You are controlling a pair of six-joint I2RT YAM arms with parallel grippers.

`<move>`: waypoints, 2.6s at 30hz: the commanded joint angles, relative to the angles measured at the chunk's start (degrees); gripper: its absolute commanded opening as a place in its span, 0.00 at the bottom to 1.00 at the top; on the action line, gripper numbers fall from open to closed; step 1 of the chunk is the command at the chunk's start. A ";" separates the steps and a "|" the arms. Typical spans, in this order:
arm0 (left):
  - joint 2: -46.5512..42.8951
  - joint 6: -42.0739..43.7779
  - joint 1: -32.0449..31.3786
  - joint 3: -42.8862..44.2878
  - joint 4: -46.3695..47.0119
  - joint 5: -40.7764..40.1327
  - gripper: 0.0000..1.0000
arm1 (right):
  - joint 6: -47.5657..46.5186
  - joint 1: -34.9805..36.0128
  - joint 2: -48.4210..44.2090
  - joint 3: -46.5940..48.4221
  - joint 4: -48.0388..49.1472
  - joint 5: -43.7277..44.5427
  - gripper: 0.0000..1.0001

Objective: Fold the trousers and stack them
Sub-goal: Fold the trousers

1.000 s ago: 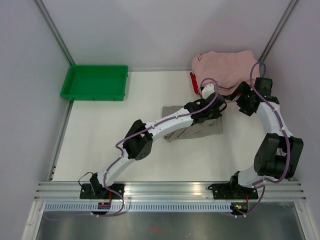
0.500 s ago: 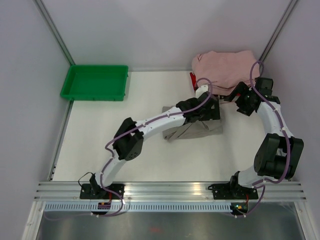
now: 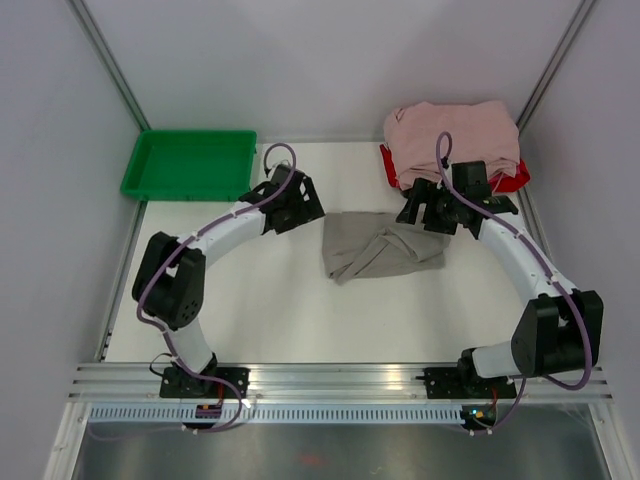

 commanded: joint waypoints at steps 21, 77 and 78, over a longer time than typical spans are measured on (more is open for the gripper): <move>13.72 4.35 -0.92 4.55 10.71 13.44 0.83 | -19.07 9.21 9.73 3.26 -7.94 19.30 0.73; 13.30 4.70 -0.74 7.64 3.95 18.54 0.79 | -12.67 -2.80 2.53 5.83 -8.18 18.27 0.98; 12.94 4.70 -0.74 5.80 4.21 18.97 0.80 | -11.87 -3.87 2.26 4.58 -5.59 15.83 0.98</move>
